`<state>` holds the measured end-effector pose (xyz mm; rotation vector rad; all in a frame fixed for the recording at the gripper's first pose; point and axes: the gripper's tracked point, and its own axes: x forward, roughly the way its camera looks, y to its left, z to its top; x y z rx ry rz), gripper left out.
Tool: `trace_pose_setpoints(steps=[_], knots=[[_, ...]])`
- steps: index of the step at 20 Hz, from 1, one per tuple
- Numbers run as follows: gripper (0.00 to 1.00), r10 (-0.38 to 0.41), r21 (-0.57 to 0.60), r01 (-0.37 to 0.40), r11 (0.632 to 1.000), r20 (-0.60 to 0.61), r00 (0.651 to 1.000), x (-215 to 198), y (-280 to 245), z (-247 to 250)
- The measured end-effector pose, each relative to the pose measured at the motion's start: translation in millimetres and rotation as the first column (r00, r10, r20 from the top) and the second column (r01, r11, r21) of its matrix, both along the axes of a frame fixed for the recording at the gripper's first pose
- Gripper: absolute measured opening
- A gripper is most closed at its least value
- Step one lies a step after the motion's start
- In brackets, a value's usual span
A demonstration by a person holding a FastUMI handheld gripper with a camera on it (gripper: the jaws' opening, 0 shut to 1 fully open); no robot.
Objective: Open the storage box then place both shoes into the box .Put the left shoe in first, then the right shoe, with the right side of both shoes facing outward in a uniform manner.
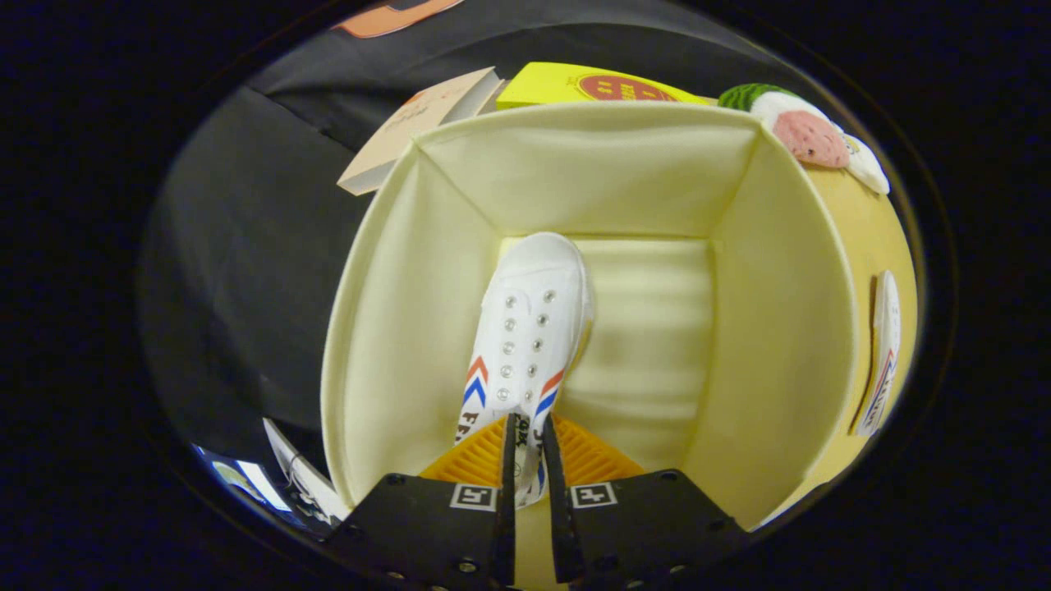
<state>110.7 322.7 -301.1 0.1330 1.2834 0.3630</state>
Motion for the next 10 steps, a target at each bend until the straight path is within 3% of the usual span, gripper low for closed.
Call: trace_pose_setpoints(steps=[2,4,9,10], knots=[[0.38,0.025,0.023,-0.024,0.999,-0.013,1.000,-6,-2,17],[0.49,0.060,0.054,-0.060,0.997,0.002,0.998,-12,-9,43],[0.97,0.139,0.059,-0.146,0.988,0.099,0.985,-28,-52,107],[0.96,0.147,0.065,-0.155,0.986,0.107,0.983,-34,-65,119]])
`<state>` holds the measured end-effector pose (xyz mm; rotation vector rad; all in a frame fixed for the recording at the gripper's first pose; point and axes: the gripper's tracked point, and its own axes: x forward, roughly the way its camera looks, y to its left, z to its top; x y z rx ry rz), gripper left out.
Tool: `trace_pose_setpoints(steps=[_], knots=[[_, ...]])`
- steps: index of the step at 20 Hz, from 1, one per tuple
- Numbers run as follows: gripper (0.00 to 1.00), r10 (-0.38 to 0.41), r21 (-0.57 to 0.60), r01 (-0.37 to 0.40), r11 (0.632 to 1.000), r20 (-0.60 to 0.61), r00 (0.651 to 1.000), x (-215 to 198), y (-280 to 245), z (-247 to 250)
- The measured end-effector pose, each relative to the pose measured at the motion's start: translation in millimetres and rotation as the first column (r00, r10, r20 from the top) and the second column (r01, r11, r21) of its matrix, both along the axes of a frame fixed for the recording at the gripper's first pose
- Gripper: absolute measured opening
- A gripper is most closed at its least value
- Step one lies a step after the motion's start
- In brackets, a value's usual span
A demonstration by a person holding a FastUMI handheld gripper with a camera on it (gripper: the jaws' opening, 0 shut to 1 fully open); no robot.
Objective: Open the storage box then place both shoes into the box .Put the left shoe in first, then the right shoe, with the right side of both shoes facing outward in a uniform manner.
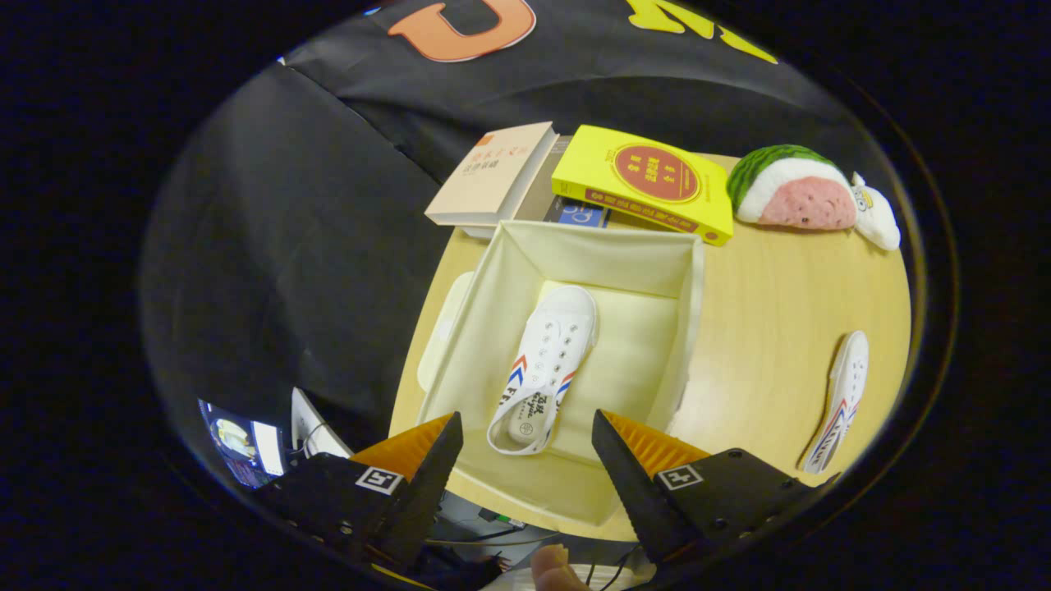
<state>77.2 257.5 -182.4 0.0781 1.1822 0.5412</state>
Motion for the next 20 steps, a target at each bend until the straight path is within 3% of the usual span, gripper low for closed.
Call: trace_pose_setpoints(steps=[5,13,16,20], knots=[[0.96,-0.004,-0.024,0.005,1.000,0.049,0.999,3,-107,20],[0.96,-0.116,-0.135,0.120,0.984,0.034,0.993,31,-307,-37],[0.96,-0.156,-0.165,0.154,0.974,0.001,0.988,37,-358,-66],[0.96,-0.145,-0.245,0.136,0.960,-0.021,0.989,44,-394,-106]])
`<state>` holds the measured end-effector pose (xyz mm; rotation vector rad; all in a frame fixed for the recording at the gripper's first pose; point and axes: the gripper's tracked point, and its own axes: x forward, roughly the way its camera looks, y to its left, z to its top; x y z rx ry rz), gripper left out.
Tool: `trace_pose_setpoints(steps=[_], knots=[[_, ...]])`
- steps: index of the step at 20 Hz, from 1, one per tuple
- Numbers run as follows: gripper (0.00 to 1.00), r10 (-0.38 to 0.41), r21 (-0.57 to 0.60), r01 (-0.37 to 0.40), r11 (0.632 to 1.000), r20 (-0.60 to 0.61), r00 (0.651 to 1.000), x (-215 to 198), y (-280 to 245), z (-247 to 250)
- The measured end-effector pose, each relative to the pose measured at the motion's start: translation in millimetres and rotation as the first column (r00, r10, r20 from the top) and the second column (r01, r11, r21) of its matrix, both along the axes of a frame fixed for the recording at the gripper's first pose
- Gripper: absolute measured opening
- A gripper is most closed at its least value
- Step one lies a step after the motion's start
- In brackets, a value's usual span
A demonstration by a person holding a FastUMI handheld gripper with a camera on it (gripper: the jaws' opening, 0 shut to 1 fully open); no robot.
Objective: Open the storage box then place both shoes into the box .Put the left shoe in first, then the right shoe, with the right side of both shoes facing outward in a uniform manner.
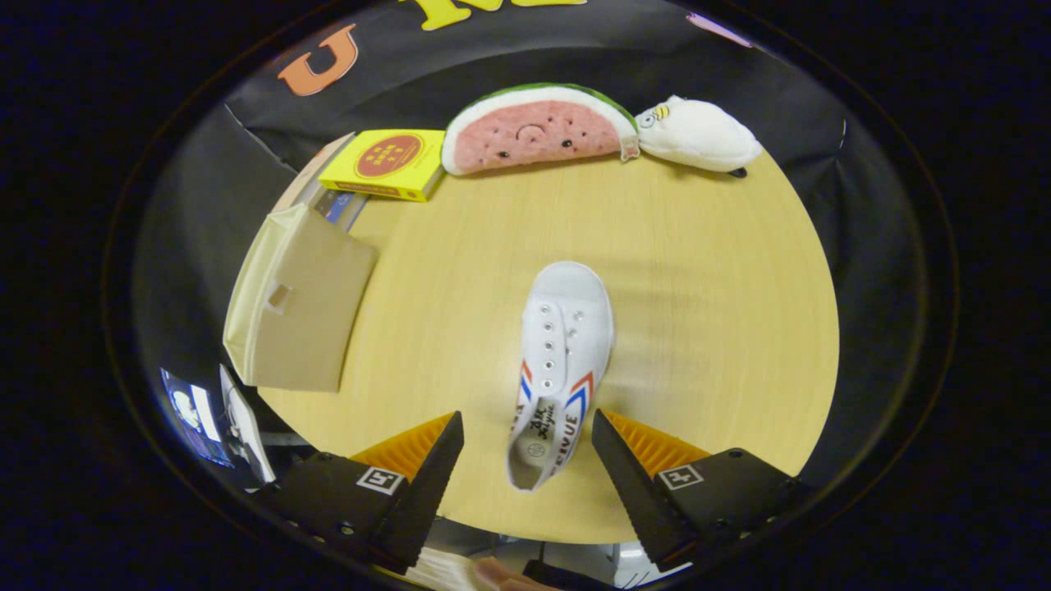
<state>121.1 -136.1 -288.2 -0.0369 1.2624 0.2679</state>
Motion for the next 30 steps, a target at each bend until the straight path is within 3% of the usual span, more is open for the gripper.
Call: trace_pose_setpoints(steps=[5,8,10,13,17,18,19,20,25,30], knots=[[0.94,0.004,-0.094,-0.004,0.996,-0.002,1.000,8,-17,-42],[0.90,0.000,-0.157,0.002,0.988,0.013,1.000,17,-26,-57],[0.80,-0.022,-0.138,0.020,0.990,-0.013,1.000,16,-23,-65],[0.56,-0.054,-0.115,0.046,0.992,-0.064,0.997,13,-22,-74],[0.25,-0.036,-0.035,0.034,0.999,-0.076,0.996,15,-10,-74],[0.25,-0.046,-0.036,0.044,0.998,-0.069,0.997,16,-13,-76],[0.08,-0.082,-0.011,0.081,0.997,-0.091,0.992,17,-13,-79],[0.00,-0.092,0.015,0.095,0.995,-0.115,0.989,15,-15,-76],[0.00,-0.147,0.151,0.168,0.974,-0.141,0.979,12,-15,-64],[0.00,-0.233,0.302,0.288,0.909,-0.205,0.951,-8,1,-30]])
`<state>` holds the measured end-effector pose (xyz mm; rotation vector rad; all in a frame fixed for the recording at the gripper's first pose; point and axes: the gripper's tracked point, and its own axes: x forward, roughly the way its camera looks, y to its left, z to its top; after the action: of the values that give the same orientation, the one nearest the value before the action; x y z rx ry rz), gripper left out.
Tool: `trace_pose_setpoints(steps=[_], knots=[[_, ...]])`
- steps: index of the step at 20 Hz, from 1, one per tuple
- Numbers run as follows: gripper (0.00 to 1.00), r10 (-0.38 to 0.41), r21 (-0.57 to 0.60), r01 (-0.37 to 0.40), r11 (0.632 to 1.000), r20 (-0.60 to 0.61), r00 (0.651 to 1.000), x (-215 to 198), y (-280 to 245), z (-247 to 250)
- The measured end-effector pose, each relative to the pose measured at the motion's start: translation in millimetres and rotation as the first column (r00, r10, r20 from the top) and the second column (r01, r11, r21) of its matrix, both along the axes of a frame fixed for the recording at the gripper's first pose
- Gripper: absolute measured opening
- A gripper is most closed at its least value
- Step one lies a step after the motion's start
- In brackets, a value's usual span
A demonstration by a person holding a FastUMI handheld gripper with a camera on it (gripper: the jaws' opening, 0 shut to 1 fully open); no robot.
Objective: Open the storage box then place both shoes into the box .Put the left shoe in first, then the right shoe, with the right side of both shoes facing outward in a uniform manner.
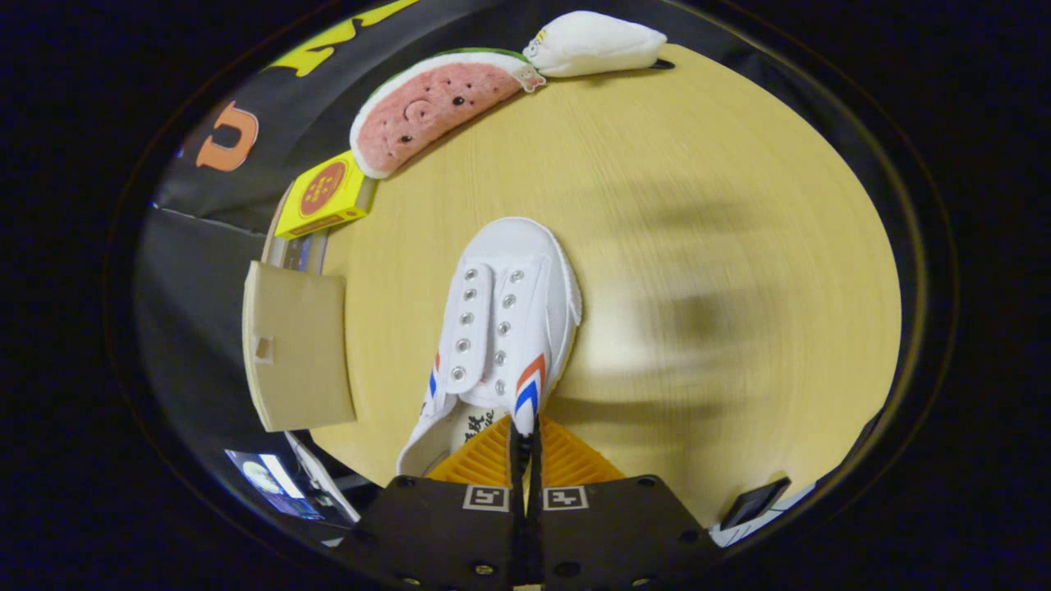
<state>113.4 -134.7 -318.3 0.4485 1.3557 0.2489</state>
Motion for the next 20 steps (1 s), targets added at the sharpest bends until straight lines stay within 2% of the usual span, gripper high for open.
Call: trace_pose_setpoints(steps=[6,12,17,20], knots=[[0.00,-0.034,0.001,0.034,0.999,0.136,0.990,-10,49,76],[0.00,0.010,-0.050,0.002,0.999,0.242,0.970,-21,152,145],[0.00,0.053,-0.034,-0.046,0.998,0.267,0.962,-28,262,168],[0.00,0.061,-0.084,-0.038,0.996,0.285,0.957,-25,312,160]])
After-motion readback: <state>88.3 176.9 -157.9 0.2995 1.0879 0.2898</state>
